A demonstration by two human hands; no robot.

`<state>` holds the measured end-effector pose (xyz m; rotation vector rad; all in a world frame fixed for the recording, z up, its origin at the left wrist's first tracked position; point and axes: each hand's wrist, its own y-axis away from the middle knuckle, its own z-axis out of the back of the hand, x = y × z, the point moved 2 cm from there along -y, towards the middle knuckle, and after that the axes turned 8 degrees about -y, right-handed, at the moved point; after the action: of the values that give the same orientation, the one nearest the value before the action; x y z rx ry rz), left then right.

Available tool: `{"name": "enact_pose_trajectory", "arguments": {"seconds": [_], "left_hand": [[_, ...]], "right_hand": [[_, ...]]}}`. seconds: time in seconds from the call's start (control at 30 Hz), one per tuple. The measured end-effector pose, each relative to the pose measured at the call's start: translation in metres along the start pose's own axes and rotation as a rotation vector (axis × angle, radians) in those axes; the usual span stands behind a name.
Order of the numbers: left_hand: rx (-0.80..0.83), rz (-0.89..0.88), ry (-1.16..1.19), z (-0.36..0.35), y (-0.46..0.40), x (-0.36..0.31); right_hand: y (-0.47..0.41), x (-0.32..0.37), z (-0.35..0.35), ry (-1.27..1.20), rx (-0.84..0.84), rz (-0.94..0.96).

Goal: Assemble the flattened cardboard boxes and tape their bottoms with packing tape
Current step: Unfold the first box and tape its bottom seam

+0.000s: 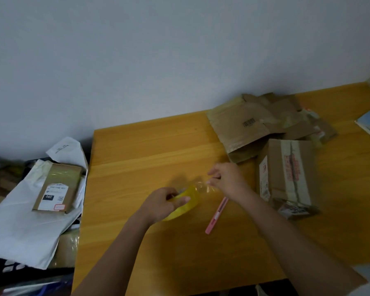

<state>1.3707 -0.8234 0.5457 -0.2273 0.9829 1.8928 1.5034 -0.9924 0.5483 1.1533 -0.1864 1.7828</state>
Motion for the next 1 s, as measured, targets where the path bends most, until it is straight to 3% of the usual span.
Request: {"name": "enact_pose_trajectory", "arguments": {"seconds": [0.37, 0.63, 0.8, 1.0], "left_hand": [[0.057, -0.284, 0.188, -0.020, 0.004, -0.094], [0.047, -0.353, 0.101, -0.021, -0.007, -0.163], [-0.002, -0.282, -0.396, -0.044, -0.011, -0.189], [0.002, -0.425, -0.549, -0.059, -0.006, -0.217]], "right_hand": [[0.070, -0.006, 0.085, 0.011, -0.237, 0.067], [0.122, -0.057, 0.127, -0.330, -0.504, -0.083], [0.148, -0.093, 0.141, -0.326, -0.608, -0.137], [0.160, -0.124, 0.142, -0.305, -0.715, -0.103]]}}
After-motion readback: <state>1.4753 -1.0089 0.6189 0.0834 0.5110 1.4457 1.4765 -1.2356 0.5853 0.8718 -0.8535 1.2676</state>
